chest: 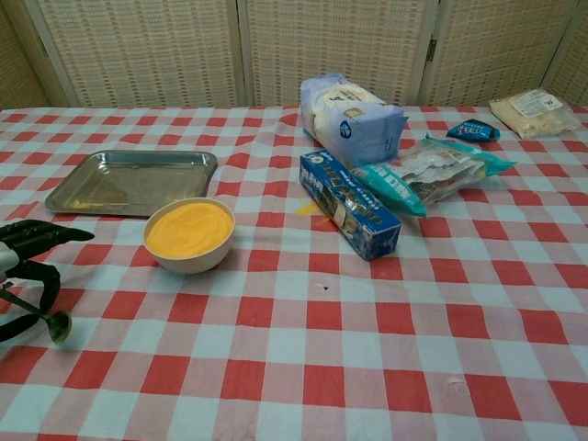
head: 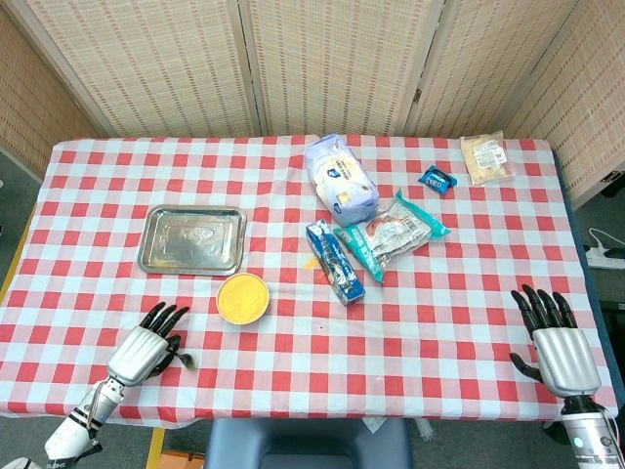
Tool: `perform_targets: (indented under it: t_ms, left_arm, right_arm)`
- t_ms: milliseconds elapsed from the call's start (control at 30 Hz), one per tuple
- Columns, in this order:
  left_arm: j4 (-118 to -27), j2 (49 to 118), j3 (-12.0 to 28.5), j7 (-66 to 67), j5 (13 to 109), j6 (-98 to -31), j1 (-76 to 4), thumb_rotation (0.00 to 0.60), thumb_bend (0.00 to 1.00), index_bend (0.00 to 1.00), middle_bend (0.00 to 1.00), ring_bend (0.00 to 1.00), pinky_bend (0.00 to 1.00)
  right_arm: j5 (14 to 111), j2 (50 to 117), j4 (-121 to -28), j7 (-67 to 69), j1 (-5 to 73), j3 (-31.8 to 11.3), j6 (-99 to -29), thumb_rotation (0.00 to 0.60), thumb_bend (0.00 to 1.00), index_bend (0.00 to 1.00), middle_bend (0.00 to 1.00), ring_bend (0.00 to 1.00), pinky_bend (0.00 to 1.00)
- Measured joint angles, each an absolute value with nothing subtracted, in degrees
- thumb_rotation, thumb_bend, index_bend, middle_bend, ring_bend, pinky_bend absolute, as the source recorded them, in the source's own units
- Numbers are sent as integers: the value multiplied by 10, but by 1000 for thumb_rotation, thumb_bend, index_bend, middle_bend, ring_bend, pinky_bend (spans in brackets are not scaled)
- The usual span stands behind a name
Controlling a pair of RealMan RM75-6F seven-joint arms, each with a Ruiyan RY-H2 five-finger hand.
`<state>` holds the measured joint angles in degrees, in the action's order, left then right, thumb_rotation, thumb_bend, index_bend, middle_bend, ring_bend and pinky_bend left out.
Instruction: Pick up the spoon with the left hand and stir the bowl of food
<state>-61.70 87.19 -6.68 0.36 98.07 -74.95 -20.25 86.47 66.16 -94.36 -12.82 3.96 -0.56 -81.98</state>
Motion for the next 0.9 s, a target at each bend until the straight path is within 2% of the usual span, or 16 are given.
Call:
perform_targets:
  t_ms: [167, 367, 567, 900]
  left_arm:
    - [-647, 854, -54, -20, 976, -771, -202, 600, 419, 585, 0, 0, 20]
    - [-698, 842, -9, -4, 967, -802, -215, 600, 417, 584, 0, 0, 21]
    - [-726, 868, 46, 54, 943, -784, -256, 600, 414, 586, 0, 0, 22]
    - [-696, 939, 83, 167, 905, -725, -308, 600, 413, 584, 0, 0, 28]
  right_arm:
    - [866, 661, -945, -126, 40, -5, -820, 600, 120, 0, 0, 0, 0]
    - [867, 658, -945, -123, 41, -4, -817, 600, 120, 0, 0, 0, 0]
    - [861, 655, -944, -116, 41, -8, -817, 600, 120, 0, 0, 0, 0]
    - [852, 649, -943, -102, 44, -8, -803, 600, 120, 0, 0, 0, 0]
